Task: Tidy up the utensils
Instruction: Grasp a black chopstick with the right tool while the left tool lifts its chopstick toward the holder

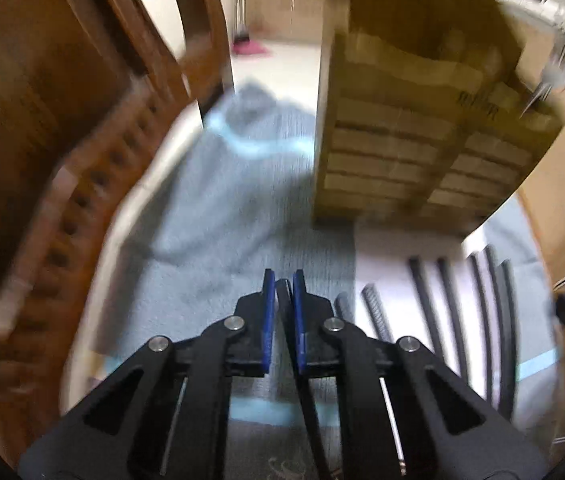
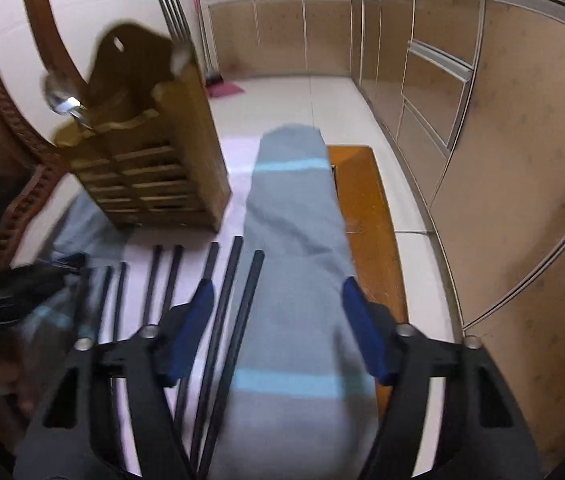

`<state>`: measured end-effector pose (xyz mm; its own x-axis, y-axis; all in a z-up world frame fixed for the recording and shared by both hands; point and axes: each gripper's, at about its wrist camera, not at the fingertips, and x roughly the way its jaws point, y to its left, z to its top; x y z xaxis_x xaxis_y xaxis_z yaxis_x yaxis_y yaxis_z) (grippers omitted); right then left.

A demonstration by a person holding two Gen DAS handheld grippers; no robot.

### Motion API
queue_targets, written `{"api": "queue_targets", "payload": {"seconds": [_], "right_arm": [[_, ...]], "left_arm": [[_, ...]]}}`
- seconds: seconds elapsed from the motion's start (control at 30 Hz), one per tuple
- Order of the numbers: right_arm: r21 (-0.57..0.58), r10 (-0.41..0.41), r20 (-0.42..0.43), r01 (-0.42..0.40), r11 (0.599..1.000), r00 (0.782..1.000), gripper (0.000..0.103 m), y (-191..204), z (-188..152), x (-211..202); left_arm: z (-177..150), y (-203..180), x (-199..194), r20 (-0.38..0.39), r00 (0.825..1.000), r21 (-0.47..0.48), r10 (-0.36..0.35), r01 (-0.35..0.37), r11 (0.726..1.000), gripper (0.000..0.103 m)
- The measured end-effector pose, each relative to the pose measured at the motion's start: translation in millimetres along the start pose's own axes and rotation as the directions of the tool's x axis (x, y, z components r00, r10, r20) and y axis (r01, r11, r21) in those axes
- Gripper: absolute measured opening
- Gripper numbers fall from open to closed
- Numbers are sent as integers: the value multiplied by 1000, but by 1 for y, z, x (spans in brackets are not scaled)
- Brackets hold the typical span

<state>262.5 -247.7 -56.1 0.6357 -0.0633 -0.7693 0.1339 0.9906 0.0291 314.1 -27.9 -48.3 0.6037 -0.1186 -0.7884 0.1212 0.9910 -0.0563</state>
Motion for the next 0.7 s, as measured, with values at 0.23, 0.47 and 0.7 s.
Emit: {"api": "queue_targets", "payload": {"seconds": [0.23, 0.47, 0.7], "right_arm": [[-7, -37, -58, 37, 999, 998, 46, 8, 12, 35], [-56, -73, -97, 67, 996, 993, 40, 25, 15, 61], [-35, 12, -95, -15, 999, 995, 9, 30, 22, 58]], "left_arm": [[16, 12, -104, 269, 956, -26, -120, 132, 991, 7], [3, 27, -168, 432, 890, -14, -143, 165, 986, 7], [-4, 29, -186, 490, 861, 18, -134, 144, 989, 7]]}}
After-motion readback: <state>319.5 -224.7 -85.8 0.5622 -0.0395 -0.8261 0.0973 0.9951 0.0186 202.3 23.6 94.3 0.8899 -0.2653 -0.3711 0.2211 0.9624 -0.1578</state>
